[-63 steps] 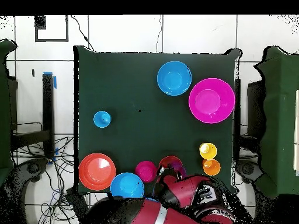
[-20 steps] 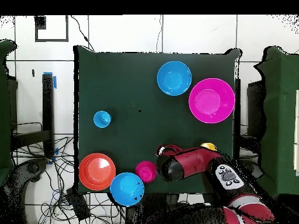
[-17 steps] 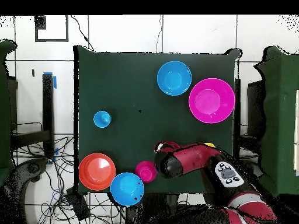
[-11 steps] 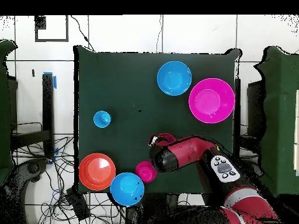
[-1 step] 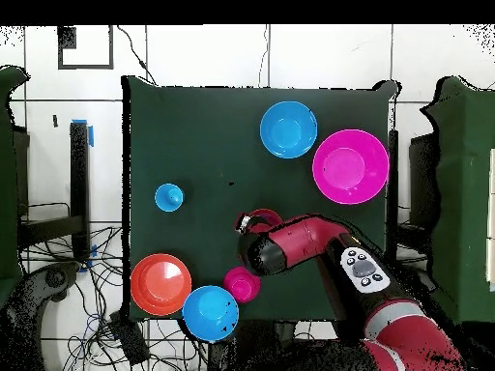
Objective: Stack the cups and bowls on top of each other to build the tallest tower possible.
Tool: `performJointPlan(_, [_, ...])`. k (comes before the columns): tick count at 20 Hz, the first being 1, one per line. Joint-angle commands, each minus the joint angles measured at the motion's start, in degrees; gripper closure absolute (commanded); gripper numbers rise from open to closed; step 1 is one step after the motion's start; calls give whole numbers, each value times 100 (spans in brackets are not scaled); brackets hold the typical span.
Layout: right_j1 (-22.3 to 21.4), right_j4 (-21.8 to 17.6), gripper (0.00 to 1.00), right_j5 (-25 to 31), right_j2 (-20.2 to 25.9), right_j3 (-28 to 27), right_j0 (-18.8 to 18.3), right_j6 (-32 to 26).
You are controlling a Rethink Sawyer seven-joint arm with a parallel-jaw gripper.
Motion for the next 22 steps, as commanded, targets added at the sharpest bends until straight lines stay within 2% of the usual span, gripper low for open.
performJointPlan(1, [790,-678,100,-245,-577,-871,638,-64])
performJointPlan(4, [1510,-718,100,-571,-1531,-1257,1273,726])
performJointPlan(5, [1569,-672,100,-655,-1660,-1291,1376,765])
performJointPlan(13, [1368,-261,100,-662,-1672,-1167,1339,236])
performJointPlan(22, [1382,-40,100,-788,-1841,-1157,1496,231])
